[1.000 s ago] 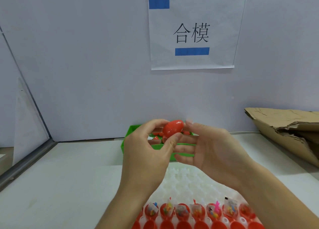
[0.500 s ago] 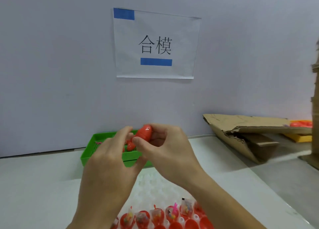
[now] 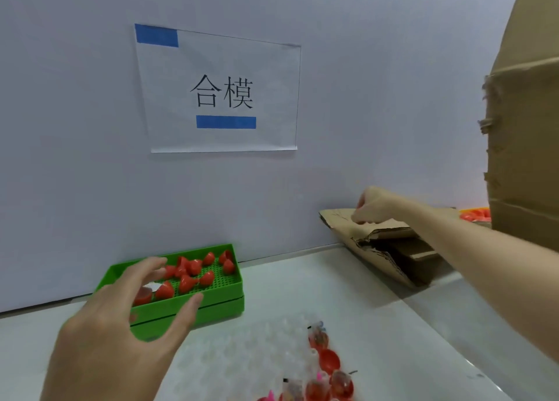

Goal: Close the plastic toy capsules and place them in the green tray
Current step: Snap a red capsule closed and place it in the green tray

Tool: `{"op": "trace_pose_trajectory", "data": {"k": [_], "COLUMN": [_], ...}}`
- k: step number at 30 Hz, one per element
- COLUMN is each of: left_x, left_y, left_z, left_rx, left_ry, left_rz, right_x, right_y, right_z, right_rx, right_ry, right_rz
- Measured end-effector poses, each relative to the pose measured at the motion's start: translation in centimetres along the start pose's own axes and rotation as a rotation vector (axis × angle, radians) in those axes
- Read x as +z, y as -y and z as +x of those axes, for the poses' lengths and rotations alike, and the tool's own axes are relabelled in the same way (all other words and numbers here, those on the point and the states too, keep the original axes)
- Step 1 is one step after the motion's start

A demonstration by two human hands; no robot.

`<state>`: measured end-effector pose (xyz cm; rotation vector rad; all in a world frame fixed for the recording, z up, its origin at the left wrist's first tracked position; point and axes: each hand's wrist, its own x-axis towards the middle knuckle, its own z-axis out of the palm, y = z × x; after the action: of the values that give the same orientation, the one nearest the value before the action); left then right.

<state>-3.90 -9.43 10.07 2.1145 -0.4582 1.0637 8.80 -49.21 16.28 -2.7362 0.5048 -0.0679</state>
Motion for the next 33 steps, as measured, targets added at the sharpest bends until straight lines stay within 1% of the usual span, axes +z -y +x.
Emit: {"op": "trace_pose_trajectory", "data": {"k": [1, 3, 5, 8, 11, 13, 16, 17, 19, 22, 24, 25, 28, 33], "left_x": [0.1, 0.1, -0.1, -0.5, -0.9, -1.2, -1.5, -1.6, -1.9, -2.1, -2.0, -2.0, -2.0, -1.8], "left_y": [0.1, 0.2, 0.2, 0.3, 0.1, 0.1, 0.3, 0.5, 0.9, 1.5, 1.5, 1.5, 1.2, 1.3], "left_z": [-0.1, -0.1, 0.0, 0.1, 0.1, 0.1, 0.4, 0.4, 0.6, 0.6, 0.6, 0.6, 0.6, 0.5], "left_rx": [-0.005, -0.005, -0.006, -0.038, -0.117, -0.159, -0.198, -0.212, -0.236, -0.259, -0.264, -0.262, -0.243, -0.230], "left_ry": [0.006, 0.008, -0.004, -0.028, -0.009, 0.023, 0.072, 0.097, 0.159, 0.245, 0.267, 0.273, 0.284, 0.296], "left_rz": [0.001, 0.017, 0.047, 0.072, 0.051, 0.040, 0.027, 0.020, 0.018, 0.017, -0.004, -0.014, -0.029, -0.019], "right_x": [-0.1, -0.2, -0.7, -1.2, -0.4, 1.2, 3.7, 4.4, 5.4, 6.0, 6.3, 6.3, 6.4, 6.2], "right_y": [-0.9, -2.7, -3.9, -4.5, -2.8, 0.0, 5.2, 6.8, 9.6, 11.5, 11.4, 11.1, 9.5, 6.6], "right_z": [0.6, 1.5, 1.6, 2.0, 1.9, 0.1, -3.9, -5.5, -8.7, -12.2, -13.3, -13.6, -13.6, -13.1], "right_rx": [0.033, 0.111, 0.160, 0.159, 0.013, -0.159, -0.437, -0.505, -0.600, -0.654, -0.644, -0.631, -0.578, -0.474], "right_ry": [0.052, 0.062, 0.009, -0.154, -0.292, -0.365, -0.404, -0.385, -0.252, 0.086, 0.255, 0.300, 0.362, 0.377], "right_rz": [-0.052, -0.160, -0.274, -0.289, -0.246, -0.161, -0.001, 0.058, 0.142, 0.122, 0.090, 0.073, 0.009, -0.082]}}
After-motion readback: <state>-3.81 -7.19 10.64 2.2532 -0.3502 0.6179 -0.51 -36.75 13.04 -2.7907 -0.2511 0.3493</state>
